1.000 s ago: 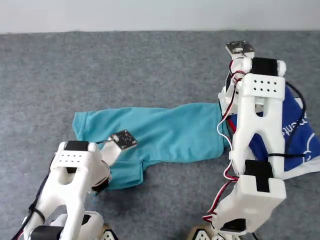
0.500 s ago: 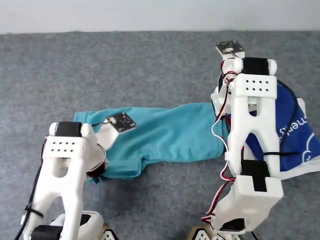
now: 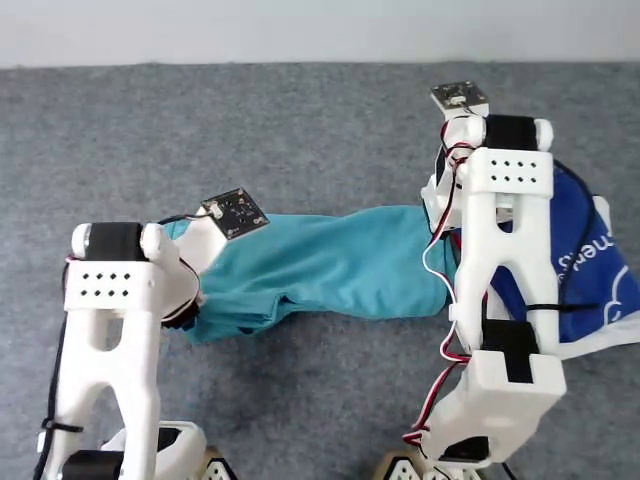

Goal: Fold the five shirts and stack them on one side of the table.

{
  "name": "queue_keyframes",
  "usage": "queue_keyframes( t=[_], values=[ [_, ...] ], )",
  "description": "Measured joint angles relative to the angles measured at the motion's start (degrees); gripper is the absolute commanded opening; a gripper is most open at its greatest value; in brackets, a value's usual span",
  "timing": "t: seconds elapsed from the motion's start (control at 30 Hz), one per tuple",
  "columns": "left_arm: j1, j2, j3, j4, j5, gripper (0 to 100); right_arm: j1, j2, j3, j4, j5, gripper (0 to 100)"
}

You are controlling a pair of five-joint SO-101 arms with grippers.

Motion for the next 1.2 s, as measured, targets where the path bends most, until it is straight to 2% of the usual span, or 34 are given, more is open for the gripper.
queue_keyframes(
  t=[0.23, 0.4, 0.57, 0.67, 0.77, 0.93, 1.2],
  values=[
    [-0.1, 0.1, 1.0, 0.3, -0.3, 2, 0.0, 0.0, 0.0, 0.0, 0.0, 25.6],
    [0.6, 0.1, 4.2, 0.4, -3.1, 2, 0.0, 0.0, 0.2, 0.0, 0.0, 25.6],
    [6.7, 0.1, 12.7, 0.4, -3.4, 2, 0.0, 0.0, 0.2, 0.0, 0.0, 25.6],
    [10.7, 0.1, 13.6, 0.4, -3.4, 2, 0.0, 0.0, 0.2, 0.0, 0.0, 25.6],
    [9.9, 0.1, 8.0, 0.4, -2.5, 2, 0.0, 0.0, 0.2, 0.0, 0.0, 25.6],
    [7.6, 0.1, -5.8, 0.4, 3.4, 2, 0.0, 0.0, 0.2, 0.0, 0.0, 25.6],
    [7.2, -1.0, -7.6, 0.4, 3.9, 2, 0.0, 0.0, 0.2, 0.0, 0.0, 25.6]
  ],
)
